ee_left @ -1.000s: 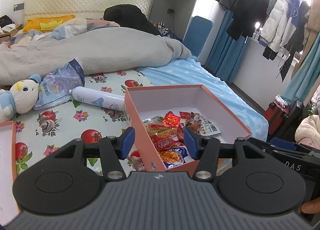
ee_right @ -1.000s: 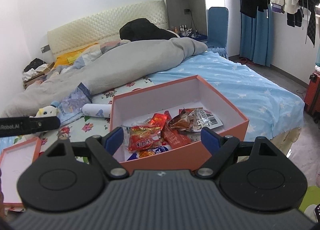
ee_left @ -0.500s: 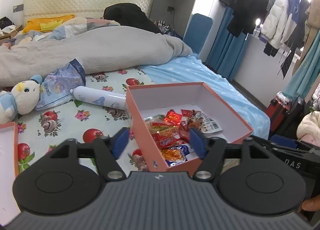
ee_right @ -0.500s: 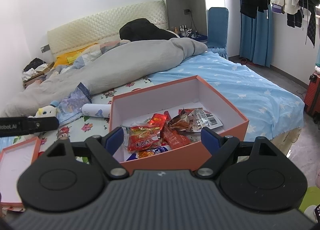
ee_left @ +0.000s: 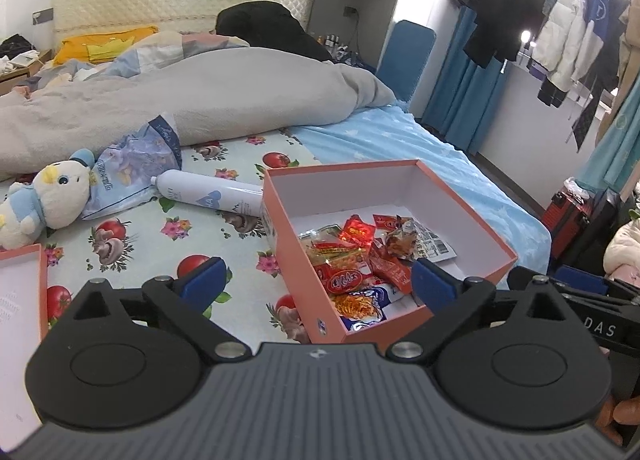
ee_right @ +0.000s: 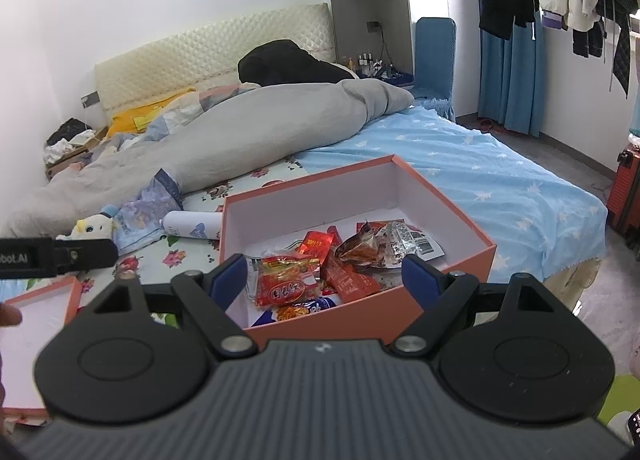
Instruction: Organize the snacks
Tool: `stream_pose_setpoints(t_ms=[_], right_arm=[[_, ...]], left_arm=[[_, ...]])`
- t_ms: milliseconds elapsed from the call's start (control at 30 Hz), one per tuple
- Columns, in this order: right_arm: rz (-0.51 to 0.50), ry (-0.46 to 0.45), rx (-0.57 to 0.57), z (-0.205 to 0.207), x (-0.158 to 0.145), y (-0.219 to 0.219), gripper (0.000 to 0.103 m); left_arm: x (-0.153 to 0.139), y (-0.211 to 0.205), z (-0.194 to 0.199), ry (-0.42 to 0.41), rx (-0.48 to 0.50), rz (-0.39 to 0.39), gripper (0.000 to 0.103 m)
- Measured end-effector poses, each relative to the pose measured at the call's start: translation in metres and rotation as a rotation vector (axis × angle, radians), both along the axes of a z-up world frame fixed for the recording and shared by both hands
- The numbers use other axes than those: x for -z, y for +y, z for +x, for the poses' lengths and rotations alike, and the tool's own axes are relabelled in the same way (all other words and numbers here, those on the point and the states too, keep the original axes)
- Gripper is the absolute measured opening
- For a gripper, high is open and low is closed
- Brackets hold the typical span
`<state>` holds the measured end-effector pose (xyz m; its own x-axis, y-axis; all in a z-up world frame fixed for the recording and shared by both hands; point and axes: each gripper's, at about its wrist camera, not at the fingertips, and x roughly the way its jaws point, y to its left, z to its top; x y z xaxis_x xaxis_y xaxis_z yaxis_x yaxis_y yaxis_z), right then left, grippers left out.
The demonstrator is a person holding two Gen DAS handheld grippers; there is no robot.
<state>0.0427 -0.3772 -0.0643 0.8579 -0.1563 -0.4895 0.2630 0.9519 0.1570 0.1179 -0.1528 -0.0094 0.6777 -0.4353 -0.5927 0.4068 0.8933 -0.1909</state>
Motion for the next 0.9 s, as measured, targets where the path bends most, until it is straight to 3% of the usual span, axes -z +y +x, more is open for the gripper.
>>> stream_pose_setpoints(t_ms=[900], right_arm=[[-0.017,0.002,0.001,-0.0015,-0.0034,0.0042,0.086]], left_arm=[[-0.0006,0.0001,-0.0020,-0.011,-0.014,0.018,0.100]])
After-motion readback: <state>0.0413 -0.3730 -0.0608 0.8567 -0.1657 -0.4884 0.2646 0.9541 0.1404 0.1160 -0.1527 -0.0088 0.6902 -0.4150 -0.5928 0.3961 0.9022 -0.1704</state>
